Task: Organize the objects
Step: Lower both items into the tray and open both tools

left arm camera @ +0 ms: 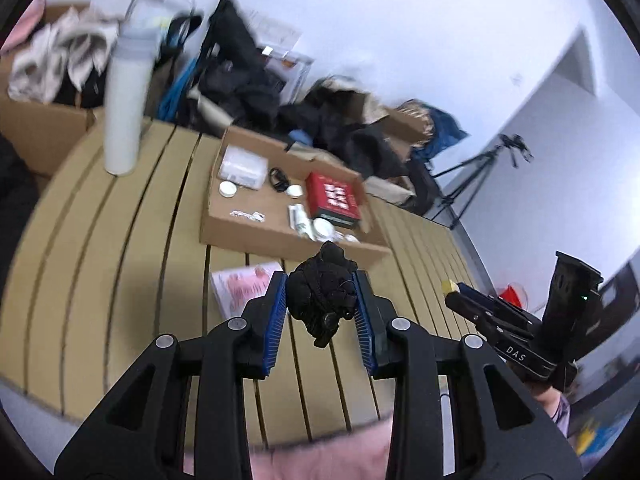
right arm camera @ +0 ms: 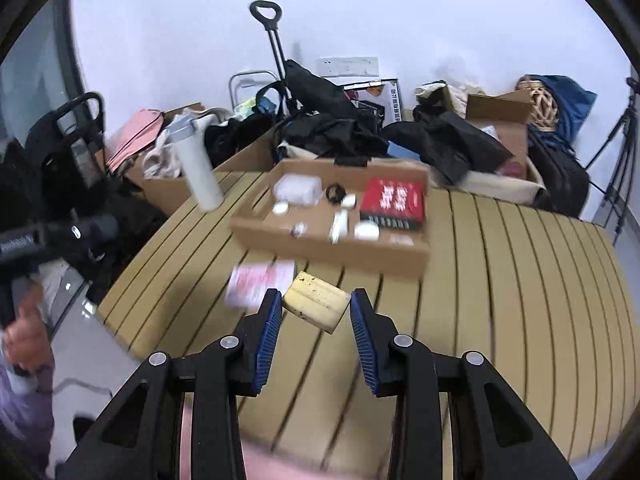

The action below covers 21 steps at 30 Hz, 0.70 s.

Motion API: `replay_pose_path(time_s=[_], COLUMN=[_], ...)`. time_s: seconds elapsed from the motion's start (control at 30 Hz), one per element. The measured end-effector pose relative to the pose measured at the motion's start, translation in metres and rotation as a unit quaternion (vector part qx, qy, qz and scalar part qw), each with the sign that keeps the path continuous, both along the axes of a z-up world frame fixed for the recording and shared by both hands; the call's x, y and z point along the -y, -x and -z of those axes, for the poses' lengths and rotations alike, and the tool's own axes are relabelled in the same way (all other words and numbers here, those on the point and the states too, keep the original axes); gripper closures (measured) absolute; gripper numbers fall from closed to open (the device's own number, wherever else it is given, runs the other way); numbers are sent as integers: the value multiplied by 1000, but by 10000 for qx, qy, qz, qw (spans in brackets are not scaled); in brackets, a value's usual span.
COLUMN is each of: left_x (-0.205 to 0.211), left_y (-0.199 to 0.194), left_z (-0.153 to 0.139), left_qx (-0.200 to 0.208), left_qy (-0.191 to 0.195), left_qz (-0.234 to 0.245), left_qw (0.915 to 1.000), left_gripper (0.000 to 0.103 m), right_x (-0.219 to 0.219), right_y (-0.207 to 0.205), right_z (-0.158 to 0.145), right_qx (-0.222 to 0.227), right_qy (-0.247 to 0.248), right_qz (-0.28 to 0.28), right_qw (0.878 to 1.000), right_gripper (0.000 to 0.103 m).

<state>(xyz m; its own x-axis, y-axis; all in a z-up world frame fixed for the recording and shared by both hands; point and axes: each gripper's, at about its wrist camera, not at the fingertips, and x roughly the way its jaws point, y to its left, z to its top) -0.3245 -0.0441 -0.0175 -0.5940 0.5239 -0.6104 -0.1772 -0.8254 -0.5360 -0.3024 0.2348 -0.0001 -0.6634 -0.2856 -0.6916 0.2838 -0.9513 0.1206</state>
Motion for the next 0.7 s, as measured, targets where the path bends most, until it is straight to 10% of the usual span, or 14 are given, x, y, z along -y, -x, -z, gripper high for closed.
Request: replay_pose_path(time_s=[0.33,0.47,0.57,0.7], left_x=[-32,-17,-16,-12], left_y=[182,186,177,175], left_z=[85,105,96,76], left_qx=[676,646,470,413], left_qy=[2123,1789,1912,2047], left_qz=[-79,-79,-22,-82], left_qw=[9748,9817,9804,9779], left_gripper=[74,62,44,44], right_x=[69,97,106,98], right_y=[245,290,305,300], right_z=[88,123,134,122], right_qx=[1209,1538,1536,1403], right_qy=[323,70,12,231], right_qz=[53,-46,-157,-102], right_qw=[9921,9881,9880,9898], right_gripper=[64,64,20,13])
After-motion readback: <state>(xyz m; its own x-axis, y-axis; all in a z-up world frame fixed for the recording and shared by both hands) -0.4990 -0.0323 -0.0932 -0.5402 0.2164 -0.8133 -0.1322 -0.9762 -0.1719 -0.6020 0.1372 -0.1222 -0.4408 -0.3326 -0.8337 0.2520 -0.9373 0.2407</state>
